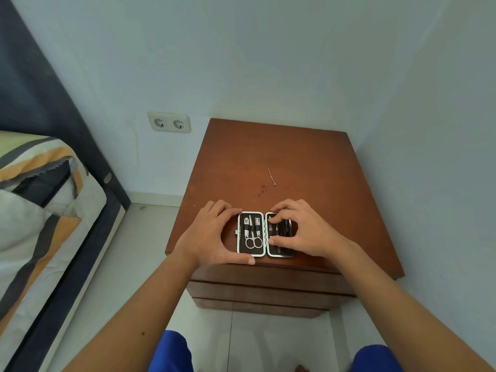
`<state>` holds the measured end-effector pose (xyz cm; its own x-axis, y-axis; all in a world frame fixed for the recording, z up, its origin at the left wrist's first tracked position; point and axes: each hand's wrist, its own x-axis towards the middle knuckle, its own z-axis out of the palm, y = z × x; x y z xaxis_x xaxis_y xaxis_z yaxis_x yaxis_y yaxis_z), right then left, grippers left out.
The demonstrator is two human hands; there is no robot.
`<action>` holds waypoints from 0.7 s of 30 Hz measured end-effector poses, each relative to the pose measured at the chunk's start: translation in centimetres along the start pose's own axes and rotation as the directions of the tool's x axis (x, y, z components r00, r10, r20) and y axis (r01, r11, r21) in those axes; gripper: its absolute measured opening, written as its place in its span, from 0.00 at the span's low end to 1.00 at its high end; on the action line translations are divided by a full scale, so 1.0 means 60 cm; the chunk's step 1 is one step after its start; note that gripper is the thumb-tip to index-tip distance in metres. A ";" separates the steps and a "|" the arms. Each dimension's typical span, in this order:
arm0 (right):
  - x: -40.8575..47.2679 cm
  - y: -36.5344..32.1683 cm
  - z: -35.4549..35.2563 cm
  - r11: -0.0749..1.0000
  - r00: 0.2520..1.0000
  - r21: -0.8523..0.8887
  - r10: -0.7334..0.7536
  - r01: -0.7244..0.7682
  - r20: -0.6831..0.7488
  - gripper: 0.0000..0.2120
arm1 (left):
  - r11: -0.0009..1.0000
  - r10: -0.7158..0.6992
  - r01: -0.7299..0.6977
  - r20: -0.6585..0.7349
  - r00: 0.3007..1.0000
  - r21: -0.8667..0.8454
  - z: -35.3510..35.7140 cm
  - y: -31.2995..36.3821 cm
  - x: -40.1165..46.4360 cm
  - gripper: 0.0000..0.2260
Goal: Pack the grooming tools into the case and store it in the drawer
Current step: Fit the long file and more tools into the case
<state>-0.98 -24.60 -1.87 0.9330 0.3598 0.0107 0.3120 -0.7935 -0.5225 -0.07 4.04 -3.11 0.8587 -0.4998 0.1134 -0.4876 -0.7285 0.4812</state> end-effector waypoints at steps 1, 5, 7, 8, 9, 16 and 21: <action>-0.002 0.001 0.002 1.000 1.000 0.007 -0.003 0.003 0.003 0.23 | 1.000 -0.001 0.001 0.000 1.000 -0.001 0.000 0.000 0.000 0.54; -0.002 -0.001 0.000 0.999 1.000 0.042 0.018 -0.018 -0.001 0.22 | 1.000 -0.002 0.002 0.001 1.000 0.003 0.001 -0.001 0.000 0.54; 0.009 0.000 -0.007 0.994 0.997 0.105 0.042 -0.034 -0.072 0.18 | 1.000 -0.001 0.001 -0.001 1.000 0.006 0.001 -0.001 0.001 0.54; 0.020 0.001 -0.013 0.988 0.990 0.145 0.066 -0.047 -0.126 0.16 | 1.000 -0.002 0.002 -0.002 1.000 0.002 0.001 -0.002 0.001 0.54; 0.034 0.005 -0.019 0.980 0.978 0.187 0.101 -0.066 -0.185 0.13 | 1.000 -0.003 0.003 -0.001 1.000 -0.001 0.001 -0.002 0.001 0.54; 0.137 0.035 -0.034 0.932 0.862 0.233 0.349 -0.278 -0.367 0.07 | 1.000 -0.005 0.005 0.023 1.000 0.000 0.000 -0.005 0.003 0.55; 0.150 0.034 -0.012 0.923 0.855 0.187 0.383 -0.337 -0.349 0.12 | 1.000 0.001 -0.001 0.014 1.000 0.002 0.000 -0.004 0.003 0.55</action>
<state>8.20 -23.37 -2.22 0.9801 -0.1676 0.1065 -0.0600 -0.7614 -0.6455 0.18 4.13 -3.22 0.8560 -0.5069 0.1012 -0.4884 -0.7290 0.4795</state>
